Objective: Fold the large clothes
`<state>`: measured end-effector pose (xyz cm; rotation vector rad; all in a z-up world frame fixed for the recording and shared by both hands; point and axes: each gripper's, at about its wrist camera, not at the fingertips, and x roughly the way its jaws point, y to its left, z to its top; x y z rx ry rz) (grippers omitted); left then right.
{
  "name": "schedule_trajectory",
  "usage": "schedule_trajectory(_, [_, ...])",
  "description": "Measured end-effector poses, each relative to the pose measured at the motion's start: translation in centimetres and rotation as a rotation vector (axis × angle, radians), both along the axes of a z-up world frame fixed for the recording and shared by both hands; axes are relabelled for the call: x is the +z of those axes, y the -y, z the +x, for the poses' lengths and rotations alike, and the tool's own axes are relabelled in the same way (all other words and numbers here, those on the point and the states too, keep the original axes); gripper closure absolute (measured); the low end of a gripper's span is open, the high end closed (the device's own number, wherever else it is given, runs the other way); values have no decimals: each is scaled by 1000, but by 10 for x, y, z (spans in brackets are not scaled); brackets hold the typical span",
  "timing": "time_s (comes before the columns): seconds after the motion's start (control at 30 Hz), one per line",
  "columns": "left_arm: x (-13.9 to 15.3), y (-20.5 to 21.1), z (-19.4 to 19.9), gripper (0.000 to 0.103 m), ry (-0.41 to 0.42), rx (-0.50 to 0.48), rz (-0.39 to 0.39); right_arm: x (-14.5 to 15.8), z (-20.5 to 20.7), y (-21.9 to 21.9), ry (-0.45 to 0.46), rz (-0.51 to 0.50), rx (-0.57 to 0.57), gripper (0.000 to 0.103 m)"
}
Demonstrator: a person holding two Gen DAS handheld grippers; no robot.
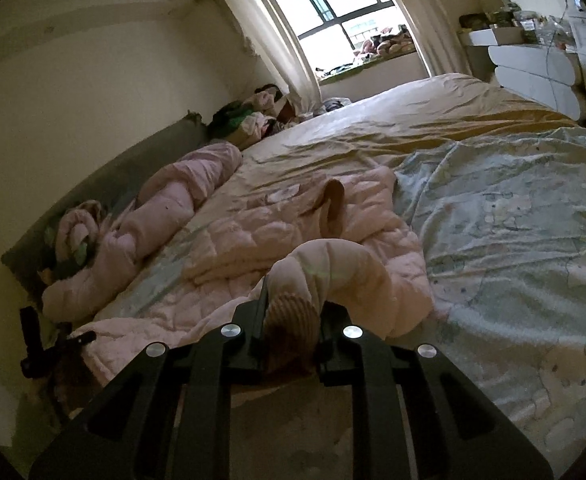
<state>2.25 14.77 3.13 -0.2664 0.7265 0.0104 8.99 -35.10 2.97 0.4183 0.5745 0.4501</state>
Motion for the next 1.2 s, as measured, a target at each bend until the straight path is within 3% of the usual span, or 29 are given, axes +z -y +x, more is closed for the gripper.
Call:
schedule_trajectory(0.3, [12,0,16,87,24,5,28,11,27,-8,52,6,-19,87])
schedule_trajectory(1.2, [37,-21,74,86,95,0,-40,38,95,-28,85,-38,-86,88])
